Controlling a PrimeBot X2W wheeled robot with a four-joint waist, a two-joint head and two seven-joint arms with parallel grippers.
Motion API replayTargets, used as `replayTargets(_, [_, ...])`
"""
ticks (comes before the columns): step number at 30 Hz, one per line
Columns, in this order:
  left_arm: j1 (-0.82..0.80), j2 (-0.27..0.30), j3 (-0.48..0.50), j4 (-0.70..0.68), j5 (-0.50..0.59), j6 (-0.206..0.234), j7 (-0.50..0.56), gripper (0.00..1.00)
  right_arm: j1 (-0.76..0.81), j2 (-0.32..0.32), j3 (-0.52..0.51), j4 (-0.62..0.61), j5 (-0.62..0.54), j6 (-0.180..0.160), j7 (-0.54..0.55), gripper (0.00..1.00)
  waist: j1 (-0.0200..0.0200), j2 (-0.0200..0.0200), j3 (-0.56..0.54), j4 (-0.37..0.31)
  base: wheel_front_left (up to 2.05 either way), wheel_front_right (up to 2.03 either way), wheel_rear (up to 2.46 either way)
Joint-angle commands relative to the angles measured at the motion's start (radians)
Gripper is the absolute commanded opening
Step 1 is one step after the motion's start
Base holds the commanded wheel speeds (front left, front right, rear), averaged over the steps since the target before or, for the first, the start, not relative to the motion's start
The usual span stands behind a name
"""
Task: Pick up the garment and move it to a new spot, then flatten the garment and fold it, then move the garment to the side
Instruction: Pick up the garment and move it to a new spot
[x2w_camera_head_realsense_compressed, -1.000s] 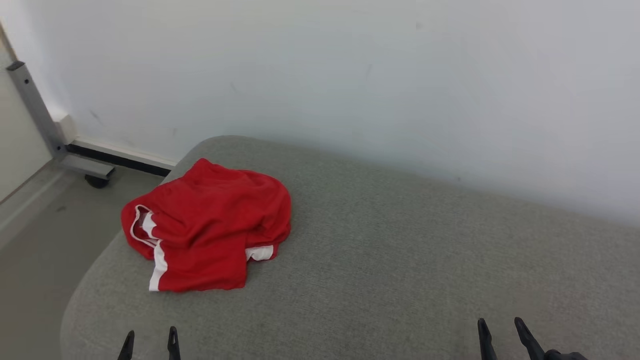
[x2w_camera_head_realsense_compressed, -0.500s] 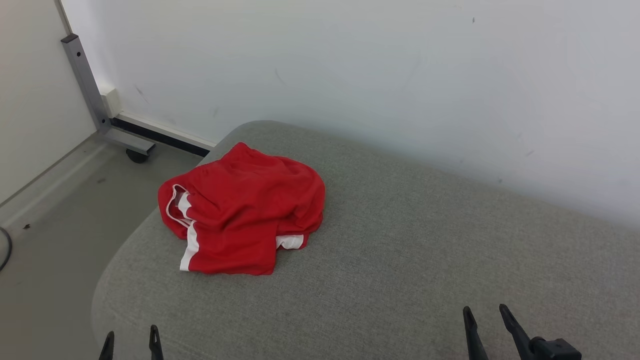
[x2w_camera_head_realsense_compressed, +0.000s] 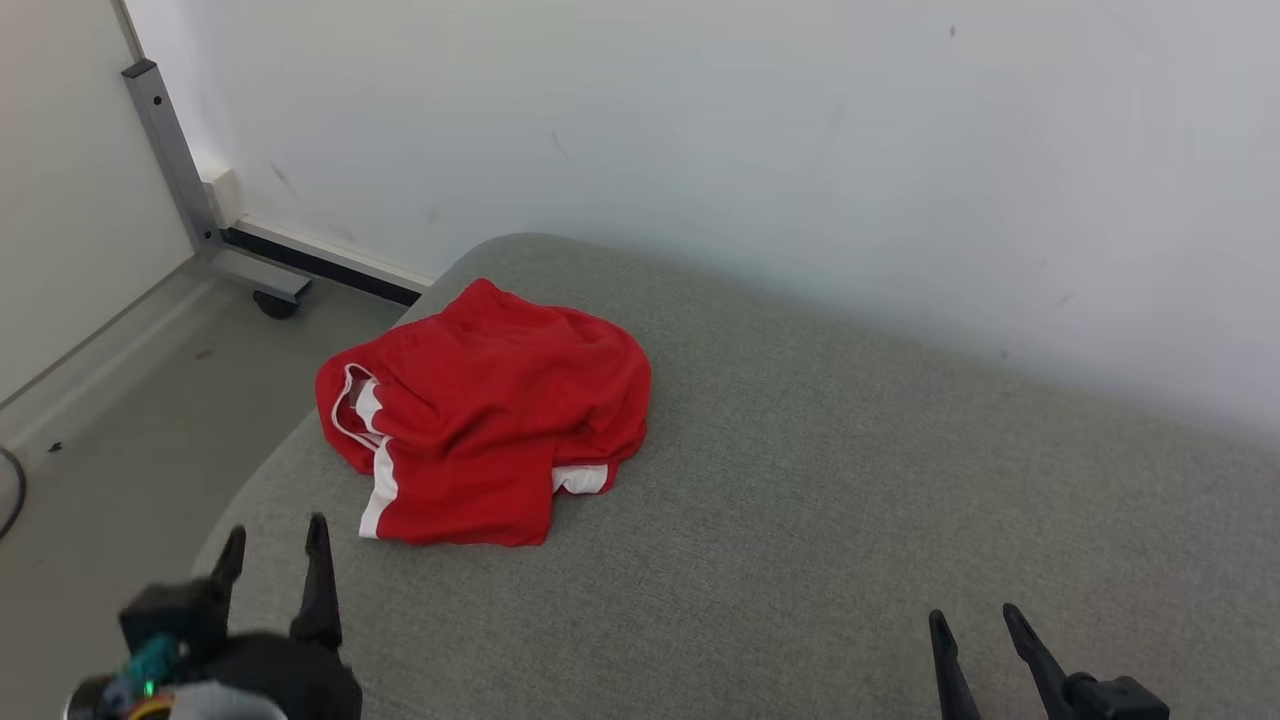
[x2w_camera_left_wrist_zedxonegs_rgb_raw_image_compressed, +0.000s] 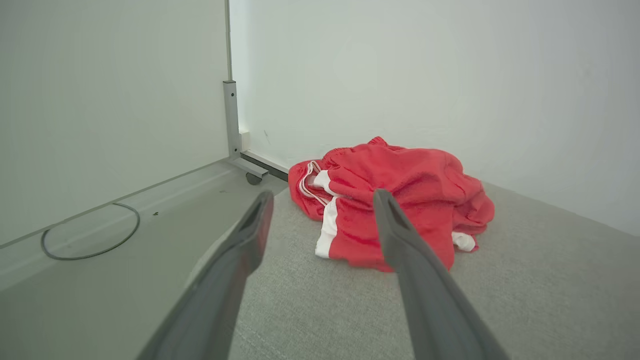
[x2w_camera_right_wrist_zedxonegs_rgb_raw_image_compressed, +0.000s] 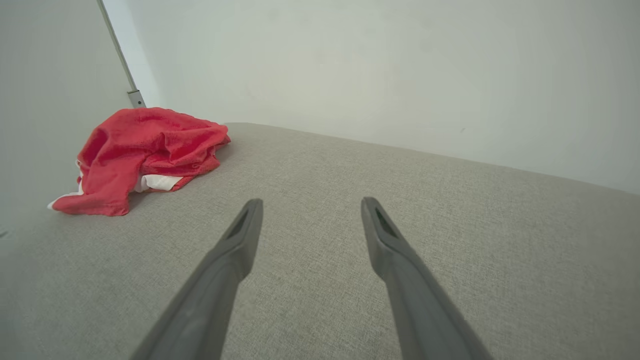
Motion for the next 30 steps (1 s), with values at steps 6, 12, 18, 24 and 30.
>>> replayTargets(6, [-0.248,0.055,0.003,0.087,-0.116,-0.049,0.221,1.00,0.000,-0.001,0.017,-0.072,-0.027,-0.002,0.043,1.00,0.0000,-0.0001,0.101,-0.093,0.00,0.00,0.00])
replayTargets(12, [-0.499,0.097,0.067,0.156,-0.320,-0.066,0.507,1.00,-0.063,-0.001,0.043,-0.165,-0.068,-0.002,0.084,1.00,0.0000,-0.0001,0.250,-0.202,0.00,0.00,0.00])
replayTargets(18, [-0.636,0.161,0.143,0.158,-0.467,-0.023,0.742,1.00,-0.127,-0.001,0.079,-0.235,-0.067,-0.002,0.094,1.00,0.0000,-0.0001,0.389,-0.299,0.00,0.00,0.00])
replayTargets(24, [-0.679,0.234,0.162,0.121,-0.463,0.088,0.899,1.00,-0.185,-0.001,0.089,-0.254,-0.057,-0.002,0.081,1.00,0.0000,-0.0001,0.496,-0.365,0.00,0.00,0.00])
replayTargets(30, [-0.654,0.260,0.138,0.020,-0.463,0.168,1.066,1.00,-0.210,-0.001,0.089,-0.232,-0.039,-0.002,0.053,1.00,0.0000,-0.0001,0.549,-0.397,0.00,0.00,0.00])
